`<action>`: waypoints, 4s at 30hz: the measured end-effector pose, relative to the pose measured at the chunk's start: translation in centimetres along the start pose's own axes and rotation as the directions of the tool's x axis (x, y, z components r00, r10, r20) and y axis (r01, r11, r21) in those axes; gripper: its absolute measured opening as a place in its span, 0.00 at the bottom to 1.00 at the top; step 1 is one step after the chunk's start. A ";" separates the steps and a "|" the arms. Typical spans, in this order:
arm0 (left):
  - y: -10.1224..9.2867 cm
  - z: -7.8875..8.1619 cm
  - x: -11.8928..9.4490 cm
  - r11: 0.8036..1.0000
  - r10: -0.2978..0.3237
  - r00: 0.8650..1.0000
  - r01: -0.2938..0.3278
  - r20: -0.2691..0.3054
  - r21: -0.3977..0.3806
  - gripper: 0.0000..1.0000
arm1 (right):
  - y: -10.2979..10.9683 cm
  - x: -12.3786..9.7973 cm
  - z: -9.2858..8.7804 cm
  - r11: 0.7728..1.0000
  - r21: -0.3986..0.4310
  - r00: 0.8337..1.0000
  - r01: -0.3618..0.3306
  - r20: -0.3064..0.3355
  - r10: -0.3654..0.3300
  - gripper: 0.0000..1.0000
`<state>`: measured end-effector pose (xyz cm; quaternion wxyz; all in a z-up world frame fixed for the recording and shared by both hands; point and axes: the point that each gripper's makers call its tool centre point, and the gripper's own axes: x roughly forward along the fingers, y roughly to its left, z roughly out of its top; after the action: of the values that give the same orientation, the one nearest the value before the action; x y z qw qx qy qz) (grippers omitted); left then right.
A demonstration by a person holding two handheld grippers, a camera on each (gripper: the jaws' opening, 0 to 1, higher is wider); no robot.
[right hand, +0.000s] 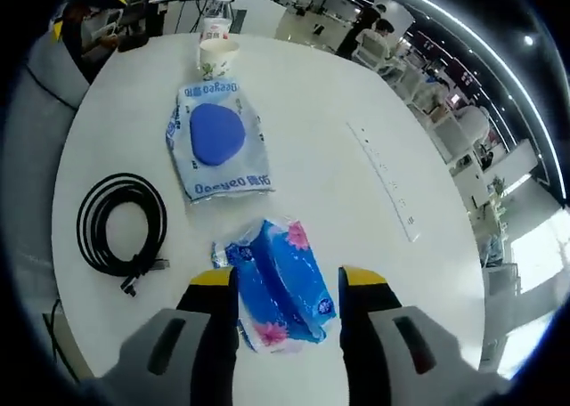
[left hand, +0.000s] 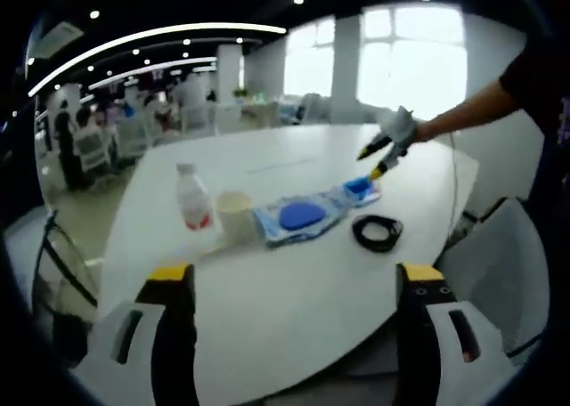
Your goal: Arrange the tabletop items into an orderly group along one side of the table until the central work area is clear of visible clutter.
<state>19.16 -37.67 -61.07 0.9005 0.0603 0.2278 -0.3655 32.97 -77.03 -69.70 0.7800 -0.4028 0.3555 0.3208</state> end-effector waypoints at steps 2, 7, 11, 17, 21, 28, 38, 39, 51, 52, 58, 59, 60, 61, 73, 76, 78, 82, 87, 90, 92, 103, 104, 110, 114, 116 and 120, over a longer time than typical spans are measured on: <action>0.0 -0.4 -0.2 1.000 0.009 1.000 -0.009 -0.002 -0.005 0.94 | 0.0 0.3 -0.2 1.000 -0.017 1.000 -0.005 -0.006 0.005 0.42; 0.0 -1.5 -0.4 1.000 0.019 1.000 -0.019 -0.021 0.009 0.98 | -0.5 1.5 -1.1 0.998 -0.060 0.999 -0.024 -0.040 0.022 0.40; -0.3 -2.1 -0.5 1.000 0.010 1.000 -0.010 -0.028 0.011 1.00 | -0.6 2.2 -1.7 0.995 -0.090 0.997 -0.047 -0.057 0.042 0.39; -1.1 -2.2 -0.4 1.000 -0.004 1.000 0.004 -0.021 -0.009 1.00 | -0.8 3.0 -2.8 0.991 -0.118 0.994 -0.070 -0.089 0.060 0.35; -1.6 -2.2 0.3 1.000 -0.018 1.000 0.017 -0.012 -0.009 1.00 | -0.5 3.4 -3.4 0.988 -0.126 0.992 -0.087 -0.103 0.074 0.29; -1.9 -2.3 0.2 0.999 -0.015 1.000 0.016 -0.012 0.036 1.00 | -0.4 4.3 -3.2 0.982 -0.173 0.993 -0.073 -0.101 0.056 0.19; -1.8 -2.3 0.2 0.999 -0.018 1.000 0.019 -0.013 0.043 0.99 | 0.8 4.6 -2.2 0.964 -0.246 0.991 -0.096 -0.110 0.071 0.00; -1.8 -2.2 0.2 0.999 -0.020 1.000 0.020 -0.014 0.041 0.99 | 1.0 4.5 -2.1 0.962 -0.254 0.992 -0.095 -0.104 0.070 0.00; -1.6 -2.1 0.2 0.999 -0.026 1.000 0.026 -0.002 0.034 0.98 | 2.3 4.1 -0.9 0.945 -0.304 0.992 -0.121 -0.080 0.101 0.00; -1.6 -2.1 0.2 0.999 -0.026 1.000 0.026 -0.002 0.034 0.98 | 2.3 4.2 -0.8 0.942 -0.311 0.992 -0.122 -0.078 0.103 0.00; -1.6 -2.0 0.2 0.999 -0.023 1.000 0.023 0.003 0.038 0.99 | 2.7 4.1 -0.4 0.943 -0.309 0.991 -0.126 -0.074 0.108 0.00; -1.6 -2.1 0.2 0.999 -0.024 1.000 0.024 0.003 0.039 0.99 | 2.7 4.1 -0.3 0.942 -0.310 0.991 -0.126 -0.075 0.108 0.00; -1.6 -2.1 0.2 0.999 -0.025 1.000 0.025 0.002 0.040 0.99 | 2.7 4.0 -0.3 0.943 -0.309 0.991 -0.126 -0.076 0.108 0.00; -1.6 -2.1 0.2 0.999 -0.024 1.000 0.024 0.002 0.042 0.99 | 2.6 4.0 -0.3 0.944 -0.304 0.991 -0.126 -0.077 0.107 0.00; -1.7 -2.0 0.2 0.999 -0.022 1.000 0.022 0.006 0.045 0.98 | 2.7 3.9 -0.2 0.943 -0.309 0.991 -0.126 -0.080 0.106 0.00; -1.6 -2.1 0.2 0.999 -0.023 1.000 0.023 0.005 0.047 0.98 | 2.7 4.0 -0.4 0.945 -0.304 0.991 -0.122 -0.082 0.102 0.00; -1.8 -2.1 0.2 0.999 -0.025 1.000 0.025 0.003 0.049 0.98 | 2.8 4.0 -0.3 0.947 -0.298 0.992 -0.121 -0.080 0.102 0.00; -1.9 -2.0 0.2 0.998 -0.027 1.000 0.027 0.003 0.052 0.98 | 2.6 3.9 -0.1 0.950 -0.294 0.994 -0.107 -0.069 0.090 0.01; -2.0 -2.0 0.2 0.998 -0.029 1.000 0.029 -0.003 0.055 0.98 | 2.5 3.8 0.2 0.954 -0.283 0.995 -0.097 -0.059 0.083 0.04; -2.0 -2.0 0.2 0.998 -0.030 1.000 0.030 -0.005 0.056 0.97 | 2.5 3.8 0.3 0.955 -0.282 0.995 -0.093 -0.057 0.080 0.07; -2.1 -2.1 0.3 0.998 -0.032 0.999 0.033 -0.012 0.058 0.97 | 2.7 3.8 0.4 0.954 -0.285 0.995 -0.094 -0.053 0.082 0.07; -2.0 -2.1 0.3 0.998 -0.033 0.999 0.033 -0.009 0.061 0.96 | 4.2 2.5 3.5 0.979 -0.188 0.994 -0.072 0.070 0.087 0.22; -2.0 -2.1 0.3 0.998 -0.033 0.999 0.034 -0.010 0.061 0.96 | 4.5 2.3 3.7 0.982 -0.175 0.993 -0.074 0.074 0.088 0.23; -2.2 -2.0 0.3 0.997 -0.037 0.999 0.037 -0.003 0.066 0.97 | 6.0 1.7 4.2 0.995 -0.057 0.988 -0.084 0.128 0.090 0.31; -2.1 -2.1 0.2 0.997 -0.041 0.999 0.041 -0.002 0.068 0.97 | 7.1 1.5 4.1 0.995 -0.030 0.985 -0.090 0.142 0.094 0.32; -2.2 -2.1 0.2 0.997 -0.043 0.999 0.043 0.001 0.070 0.96 | 7.4 1.6 4.0 0.996 -0.012 0.984 -0.093 0.151 0.094 0.32; -2.2 -2.0 0.2 0.996 -0.046 0.999 0.045 0.009 0.071 0.96 | 8.1 1.6 3.9 0.995 0.024 0.984 -0.094 0.157 0.089 0.32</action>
<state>17.02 -38.88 -62.79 0.8903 0.0853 0.2114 -0.3942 28.56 -69.57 -72.60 0.7960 -0.3476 0.3166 0.3812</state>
